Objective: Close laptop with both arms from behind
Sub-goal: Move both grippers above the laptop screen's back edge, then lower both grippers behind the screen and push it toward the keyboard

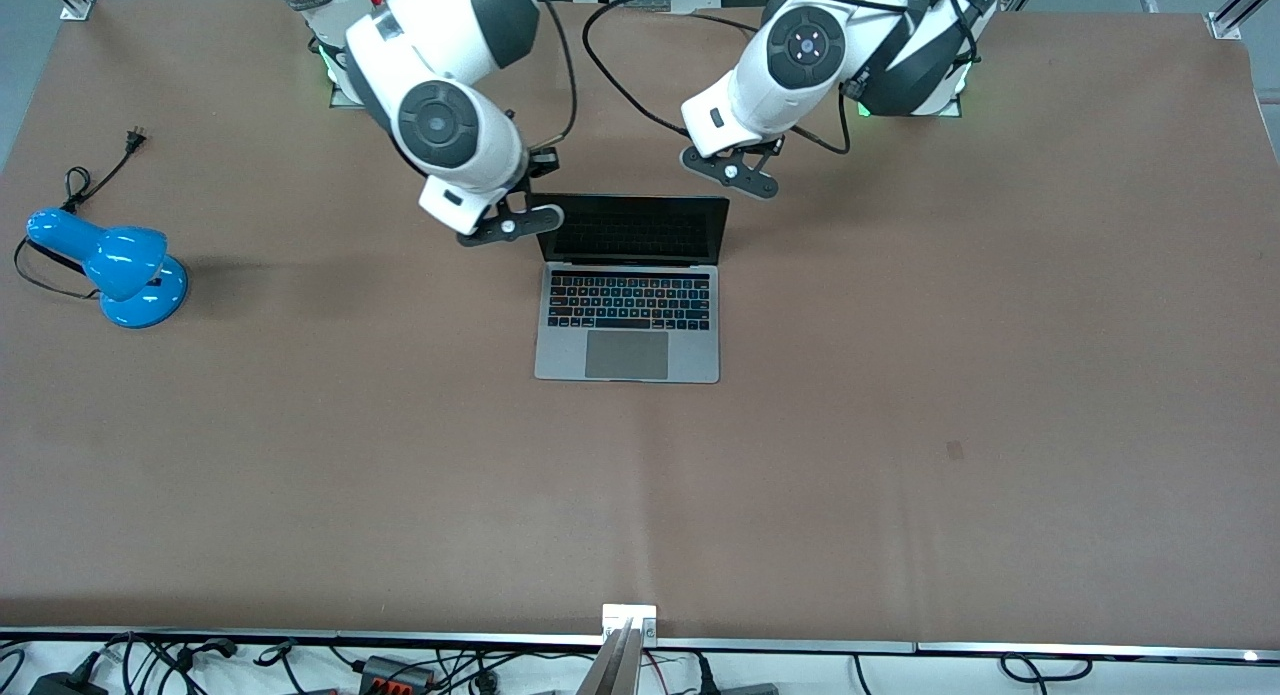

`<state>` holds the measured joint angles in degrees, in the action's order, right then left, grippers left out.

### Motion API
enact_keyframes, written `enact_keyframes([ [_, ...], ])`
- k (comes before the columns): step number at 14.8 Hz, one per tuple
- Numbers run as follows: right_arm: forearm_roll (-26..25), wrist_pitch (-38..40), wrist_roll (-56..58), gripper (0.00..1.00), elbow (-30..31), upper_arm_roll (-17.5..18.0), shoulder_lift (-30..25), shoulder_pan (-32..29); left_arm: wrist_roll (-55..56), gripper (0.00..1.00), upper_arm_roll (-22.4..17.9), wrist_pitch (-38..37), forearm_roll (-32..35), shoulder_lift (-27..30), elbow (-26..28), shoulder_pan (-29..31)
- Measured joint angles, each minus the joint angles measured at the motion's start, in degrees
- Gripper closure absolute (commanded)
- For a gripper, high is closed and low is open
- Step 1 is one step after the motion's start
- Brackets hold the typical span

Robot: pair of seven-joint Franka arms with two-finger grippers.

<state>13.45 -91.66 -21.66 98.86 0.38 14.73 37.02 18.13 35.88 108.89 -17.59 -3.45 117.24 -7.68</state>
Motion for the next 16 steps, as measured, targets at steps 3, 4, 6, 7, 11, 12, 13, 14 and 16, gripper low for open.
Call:
enact_keyframes([
  [3, 0.03, -0.31, -0.30, 1.00, 0.01, 0.00, 1.95, 1.16, 1.78, 0.99, 2.67, 7.74, -0.12, 0.41, 4.80, 0.04],
  [4, 0.03, -0.36, -0.30, 1.00, 0.01, -0.01, 2.45, 1.18, 2.56, 0.99, 3.31, 10.31, -0.14, 0.42, 6.14, 0.03],
  [6, 0.35, -0.76, -0.30, 1.00, 0.01, -0.07, 3.32, 1.18, 4.63, 0.99, 4.29, 15.09, -0.14, 0.44, 8.32, 0.02],
  [7, 0.55, -1.16, -0.30, 1.00, 0.01, -0.07, 3.76, 1.19, 5.68, 0.99, 4.56, 17.53, -0.14, 0.44, 9.30, 0.03],
  [11, 1.13, -3.76, -0.30, 1.00, 0.01, -0.07, 5.57, 1.51, 6.70, 0.99, 4.64, 23.37, -0.15, 0.44, 11.14, 0.19],
  [12, 1.15, -4.82, -0.30, 1.00, 0.00, -0.07, 5.87, 1.59, 6.75, 0.99, 4.62, 24.73, -0.15, 0.44, 11.32, 0.34],
  [13, 1.17, -5.82, -0.30, 1.00, -0.01, -0.10, 6.08, 1.59, 6.76, 0.99, 4.58, 26.06, -0.15, 0.43, 11.50, 0.59],
  [14, 1.19, -6.52, -0.30, 1.00, -0.04, -0.19, 6.14, 1.57, 6.76, 0.99, 4.56, 27.65, -0.15, 0.40, 11.69, 0.99],
  [16, 1.21, -7.09, -0.30, 1.00, -0.38, -0.41, 6.14, 1.50, 6.75, 0.99, 4.51, 31.40, -0.15, -0.17, 12.04, 1.91],
])
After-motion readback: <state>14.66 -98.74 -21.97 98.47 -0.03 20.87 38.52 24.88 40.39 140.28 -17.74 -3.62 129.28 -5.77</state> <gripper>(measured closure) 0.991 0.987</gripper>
